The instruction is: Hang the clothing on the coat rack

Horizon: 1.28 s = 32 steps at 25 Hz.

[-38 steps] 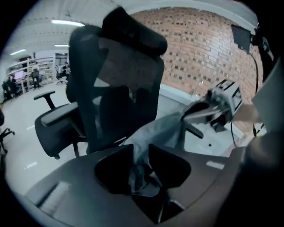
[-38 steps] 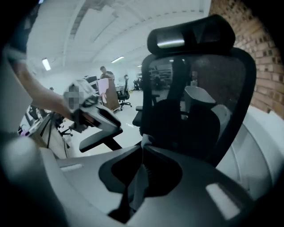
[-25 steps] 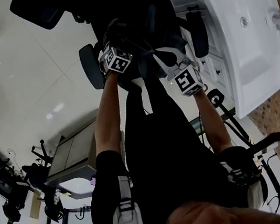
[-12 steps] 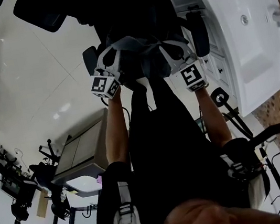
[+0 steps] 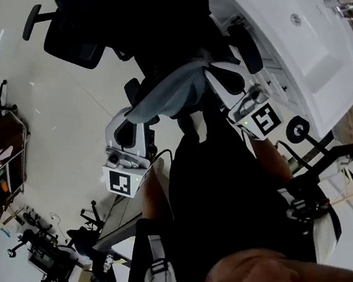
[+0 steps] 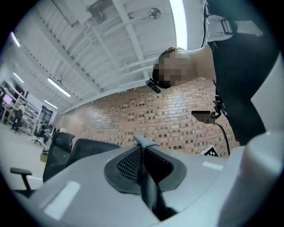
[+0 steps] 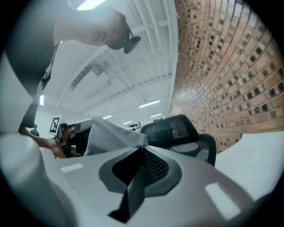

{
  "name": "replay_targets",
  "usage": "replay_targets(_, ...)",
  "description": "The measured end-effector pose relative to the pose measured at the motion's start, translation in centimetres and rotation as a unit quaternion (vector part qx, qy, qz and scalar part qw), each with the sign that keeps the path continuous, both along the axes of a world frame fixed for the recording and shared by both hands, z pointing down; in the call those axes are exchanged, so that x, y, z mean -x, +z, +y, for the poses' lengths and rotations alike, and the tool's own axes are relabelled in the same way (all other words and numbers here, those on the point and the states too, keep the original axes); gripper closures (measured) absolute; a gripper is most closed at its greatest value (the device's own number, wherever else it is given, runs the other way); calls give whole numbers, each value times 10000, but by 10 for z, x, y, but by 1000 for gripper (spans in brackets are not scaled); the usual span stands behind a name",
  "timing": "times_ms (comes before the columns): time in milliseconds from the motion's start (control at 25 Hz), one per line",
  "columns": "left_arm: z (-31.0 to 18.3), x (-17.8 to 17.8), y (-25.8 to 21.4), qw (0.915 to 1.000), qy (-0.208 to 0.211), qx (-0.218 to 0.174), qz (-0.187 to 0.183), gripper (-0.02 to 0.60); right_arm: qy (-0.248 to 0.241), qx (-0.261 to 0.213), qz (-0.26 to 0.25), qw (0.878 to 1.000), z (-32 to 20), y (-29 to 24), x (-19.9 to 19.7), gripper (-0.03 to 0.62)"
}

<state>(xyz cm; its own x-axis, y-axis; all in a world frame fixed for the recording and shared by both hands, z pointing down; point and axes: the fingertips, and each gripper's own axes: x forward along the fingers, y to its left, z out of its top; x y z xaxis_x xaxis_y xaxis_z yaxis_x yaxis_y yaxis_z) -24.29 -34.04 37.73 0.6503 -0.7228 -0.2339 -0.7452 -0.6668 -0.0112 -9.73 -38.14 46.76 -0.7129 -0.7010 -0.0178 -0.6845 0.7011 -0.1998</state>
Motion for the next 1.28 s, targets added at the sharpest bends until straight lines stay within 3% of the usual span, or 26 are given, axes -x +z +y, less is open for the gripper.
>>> replay_targets(120,17,-12,-50,9972,587,-469,68,566,447,-638,-123,9969,28,-65,-25,576)
replay_targets(200,30,-24,-75,9910,1091,-723,289,566,888,-963,-16,9914,57,-101,-46,577)
replay_targets(360,72,-60,-114,9735,2039,-913,483,566,1950,-1375,17,9711,143,-159,-89,577)
replay_targets(480,115,-92,-142,9557,2671,-1064,625,566,2676,-1585,49,9504,214,-189,-117,577)
replay_targets(560,145,-116,-162,9370,3185,-1188,810,566,3169,-1761,145,9319,262,-208,-133,577)
replay_targets(720,198,-176,-193,8839,4353,-1359,1038,566,4250,-2163,257,8786,349,-245,-169,577)
replay_targets(840,231,-224,-202,8585,4853,-1263,1076,566,4745,-2234,457,8502,398,-250,-206,577)
replay_targets(960,291,-304,-210,8093,5585,-1251,1321,566,5475,-2308,874,7996,484,-259,-253,577)
replay_targets(1000,316,-333,-214,7968,5746,-1207,1428,566,5663,-2321,1000,7845,517,-263,-271,577)
replay_targets(1120,392,-407,-219,7724,6059,-911,1672,566,6012,-2305,1250,7549,609,-273,-318,577)
replay_targets(1280,469,-484,-230,7339,6485,-669,1905,566,6371,-2299,1459,7211,695,-287,-375,577)
